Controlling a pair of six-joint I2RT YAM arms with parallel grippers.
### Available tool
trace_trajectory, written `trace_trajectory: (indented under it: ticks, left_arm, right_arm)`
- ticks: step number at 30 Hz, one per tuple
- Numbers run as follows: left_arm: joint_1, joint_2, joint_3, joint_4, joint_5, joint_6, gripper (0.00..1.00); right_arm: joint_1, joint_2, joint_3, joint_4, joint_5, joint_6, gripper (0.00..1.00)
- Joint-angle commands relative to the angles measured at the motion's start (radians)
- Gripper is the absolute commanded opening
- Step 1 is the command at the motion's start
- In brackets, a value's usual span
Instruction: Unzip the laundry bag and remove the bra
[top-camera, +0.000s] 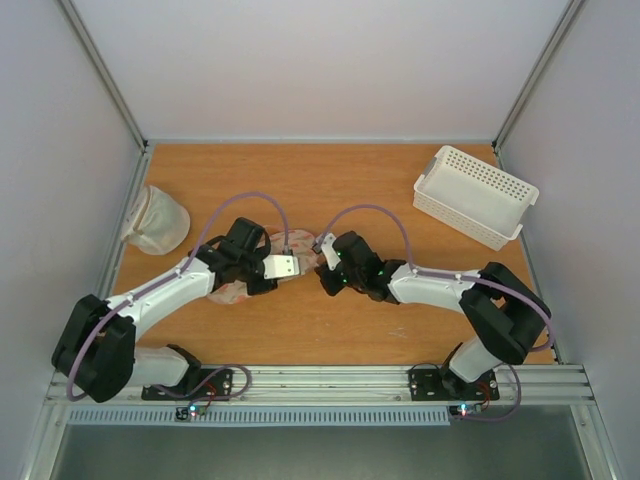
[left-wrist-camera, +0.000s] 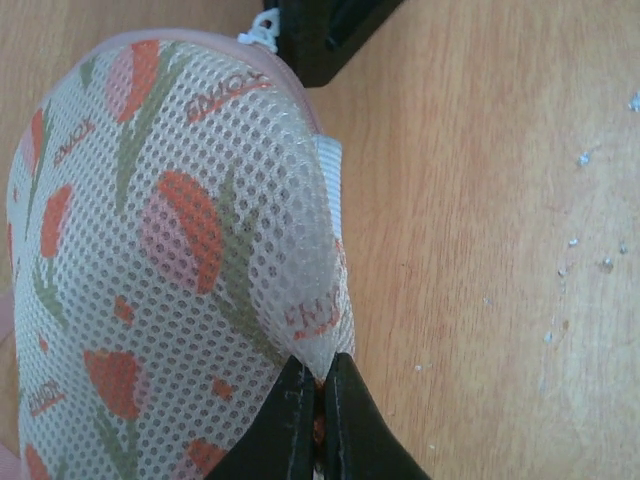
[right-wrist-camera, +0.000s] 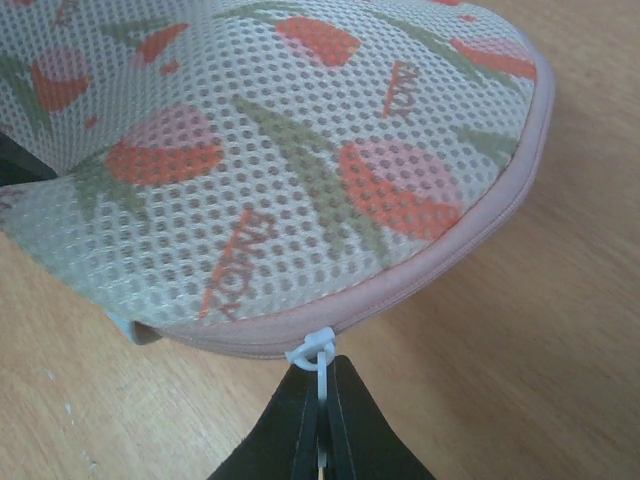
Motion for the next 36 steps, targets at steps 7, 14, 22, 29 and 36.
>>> trace_trajectory:
  ticks: [7, 14, 22, 29, 36]
  left_arm:
    - [-0.006, -0.02, -0.002, -0.039, 0.039, 0.26, 0.01]
    - [-0.011, -0.003, -0.007, 0.017, 0.006, 0.337, 0.01]
    - [-0.018, -0.043, 0.118, -0.184, 0.088, 0.012, 0.8]
    - [-0.018, -0.105, 0.14, -0.715, 0.11, 0.3, 0.84]
    - [0.015, -0.115, 0.043, -0.697, -0.136, 0.507, 0.43]
  right_arm:
    - [-0.131, 0.034, 0.037, -0.041, -0.126, -0.057, 0.01]
    - [-0.128, 0.03, 0.056, -0.053, -0.157, -0.081, 0.01]
    - [-0.121, 0.024, 0.029, -0.037, -0.172, -0.051, 0.01]
    - [-0.121, 0.023, 0.033, -0.038, -0.173, -0.043, 0.01]
    - [-0.11, 0.022, 0.033, -0.052, -0.165, -0.051, 0.01]
